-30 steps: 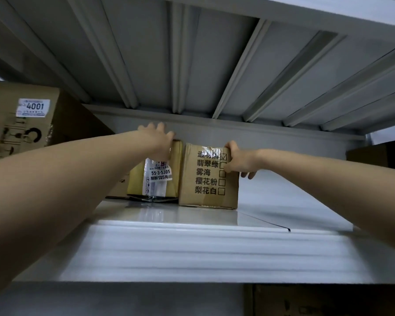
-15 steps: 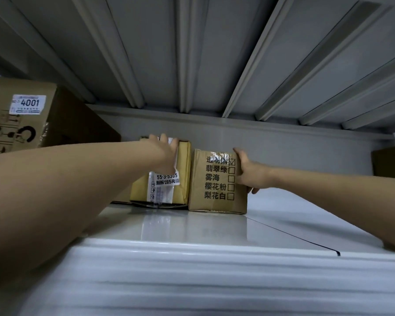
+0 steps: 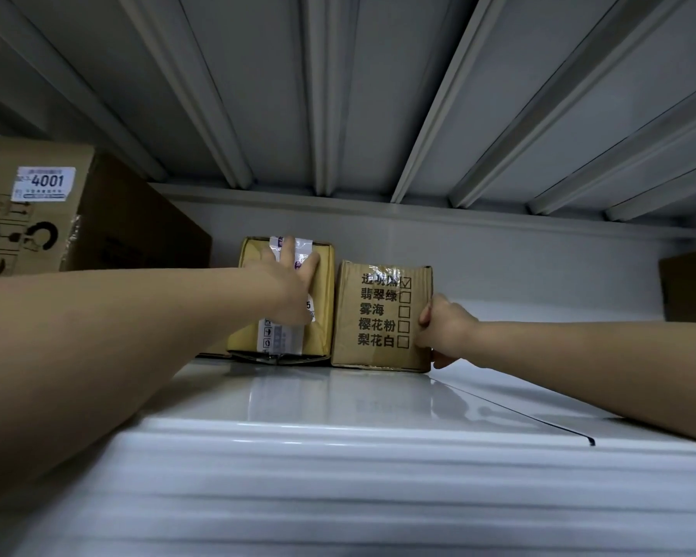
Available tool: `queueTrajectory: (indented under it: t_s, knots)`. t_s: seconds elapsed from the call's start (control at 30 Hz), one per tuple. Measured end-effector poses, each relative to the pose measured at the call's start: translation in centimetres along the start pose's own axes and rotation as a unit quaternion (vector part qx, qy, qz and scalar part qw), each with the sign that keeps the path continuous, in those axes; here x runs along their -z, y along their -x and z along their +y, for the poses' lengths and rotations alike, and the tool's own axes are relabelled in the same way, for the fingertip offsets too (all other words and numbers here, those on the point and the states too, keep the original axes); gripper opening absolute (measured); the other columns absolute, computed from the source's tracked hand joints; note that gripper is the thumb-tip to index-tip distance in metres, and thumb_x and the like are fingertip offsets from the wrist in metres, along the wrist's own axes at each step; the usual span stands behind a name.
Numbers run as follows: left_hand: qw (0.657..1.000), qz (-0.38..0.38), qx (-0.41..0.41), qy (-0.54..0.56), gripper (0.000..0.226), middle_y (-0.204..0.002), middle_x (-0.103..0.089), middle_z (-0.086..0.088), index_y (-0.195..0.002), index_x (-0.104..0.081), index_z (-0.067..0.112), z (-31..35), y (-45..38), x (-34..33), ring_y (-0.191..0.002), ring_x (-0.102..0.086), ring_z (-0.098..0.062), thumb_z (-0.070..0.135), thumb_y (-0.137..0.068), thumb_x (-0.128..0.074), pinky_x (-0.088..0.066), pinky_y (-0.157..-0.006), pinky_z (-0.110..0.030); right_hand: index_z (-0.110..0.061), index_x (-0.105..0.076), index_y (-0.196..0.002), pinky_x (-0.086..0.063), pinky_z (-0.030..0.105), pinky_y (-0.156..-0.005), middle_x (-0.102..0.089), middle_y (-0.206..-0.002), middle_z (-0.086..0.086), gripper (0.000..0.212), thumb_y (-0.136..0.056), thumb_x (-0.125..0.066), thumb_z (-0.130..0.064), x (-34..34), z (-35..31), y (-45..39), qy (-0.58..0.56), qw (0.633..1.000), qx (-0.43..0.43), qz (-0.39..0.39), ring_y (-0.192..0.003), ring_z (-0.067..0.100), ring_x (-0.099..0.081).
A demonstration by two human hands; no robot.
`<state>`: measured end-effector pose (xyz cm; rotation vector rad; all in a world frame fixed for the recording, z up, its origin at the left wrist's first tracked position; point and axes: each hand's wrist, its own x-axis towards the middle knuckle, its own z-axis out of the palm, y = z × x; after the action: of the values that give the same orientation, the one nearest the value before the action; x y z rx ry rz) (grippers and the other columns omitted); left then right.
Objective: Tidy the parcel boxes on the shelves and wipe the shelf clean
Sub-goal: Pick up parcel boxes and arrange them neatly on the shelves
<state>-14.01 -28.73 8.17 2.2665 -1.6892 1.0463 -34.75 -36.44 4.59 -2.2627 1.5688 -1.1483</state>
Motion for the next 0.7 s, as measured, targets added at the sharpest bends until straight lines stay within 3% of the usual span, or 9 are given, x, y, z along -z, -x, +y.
queueTrajectory:
  t_s: [0.23, 0.33, 0.47, 0.57, 0.63, 0.7]
  knots:
    - [1.0, -0.009, -0.012, -0.01, 0.095, -0.155, 0.027, -0.013, -0.15, 0.018, 0.027, 0.5, 0.6, -0.5, -0.143, -0.006, -0.044, 0.053, -0.091, -0.05, -0.04, -0.103, -0.046, -0.007, -0.037, -0.127, -0.051, 0.039, -0.087, -0.036, -0.127, 0.017, 0.042, -0.089, -0.053, -0.007, -1.1, -0.3, 0.4, 0.078, 0.996, -0.007, -0.033, -0.099, 0.033, -0.053]
    - [1.0, -0.018, -0.016, -0.009, 0.093, -0.155, 0.028, -0.012, -0.15, 0.019, 0.027, 0.7, 0.9, -0.6, -0.144, -0.003, -0.043, 0.053, -0.092, -0.049, -0.038, -0.104, -0.046, -0.009, -0.033, -0.12, -0.052, 0.039, -0.088, -0.031, -0.12, 0.014, 0.035, -0.09, -0.05, -0.008, -1.5, -0.3, 0.7, 0.082, 0.995, -0.006, -0.052, -0.108, 0.035, -0.053]
    - [0.999, -0.029, -0.014, 0.005, 0.09, -0.156, 0.027, -0.01, -0.151, 0.017, 0.026, 0.9, 0.9, -0.4, -0.144, -0.002, -0.043, 0.051, -0.093, -0.048, -0.036, -0.105, -0.046, -0.01, -0.034, -0.12, -0.055, 0.037, -0.08, -0.031, -0.121, 0.014, 0.036, -0.089, -0.051, -0.007, -1.0, -0.7, 1.1, 0.081, 0.995, -0.014, -0.065, -0.11, 0.035, -0.054]
    - [0.998, -0.042, -0.006, 0.044, 0.084, -0.156, 0.023, -0.009, -0.152, 0.012, 0.023, 0.7, 1.1, 0.5, -0.142, -0.012, -0.043, 0.031, -0.095, -0.05, -0.041, -0.103, -0.045, -0.007, -0.035, -0.131, -0.055, 0.032, -0.064, -0.043, -0.126, 0.017, 0.045, -0.09, -0.053, -0.01, 0.5, -1.8, 1.8, 0.079, 0.992, -0.018, -0.092, -0.099, 0.028, -0.057]
    - [0.997, -0.039, -0.001, 0.064, 0.079, -0.156, 0.015, -0.012, -0.152, 0.005, 0.017, 0.9, 1.4, 1.6, -0.14, -0.016, -0.044, 0.018, -0.094, -0.048, -0.042, -0.103, -0.045, -0.007, -0.035, -0.135, -0.056, 0.033, -0.067, -0.047, -0.13, 0.014, 0.046, -0.093, -0.052, -0.017, 1.9, -2.5, 2.3, 0.093, 0.989, -0.016, -0.113, -0.096, 0.028, -0.06]
    - [0.995, -0.003, -0.014, 0.095, 0.064, -0.149, -0.008, -0.018, -0.147, -0.015, 0.009, 1.6, 2.2, 3.0, -0.134, -0.026, -0.044, 0.011, -0.091, -0.046, -0.039, -0.103, -0.048, -0.005, -0.039, -0.13, -0.055, 0.037, -0.075, -0.047, -0.13, 0.013, 0.039, -0.095, -0.049, -0.017, 3.4, -2.8, 3.6, 0.119, 0.987, -0.015, -0.108, -0.096, 0.029, -0.062]
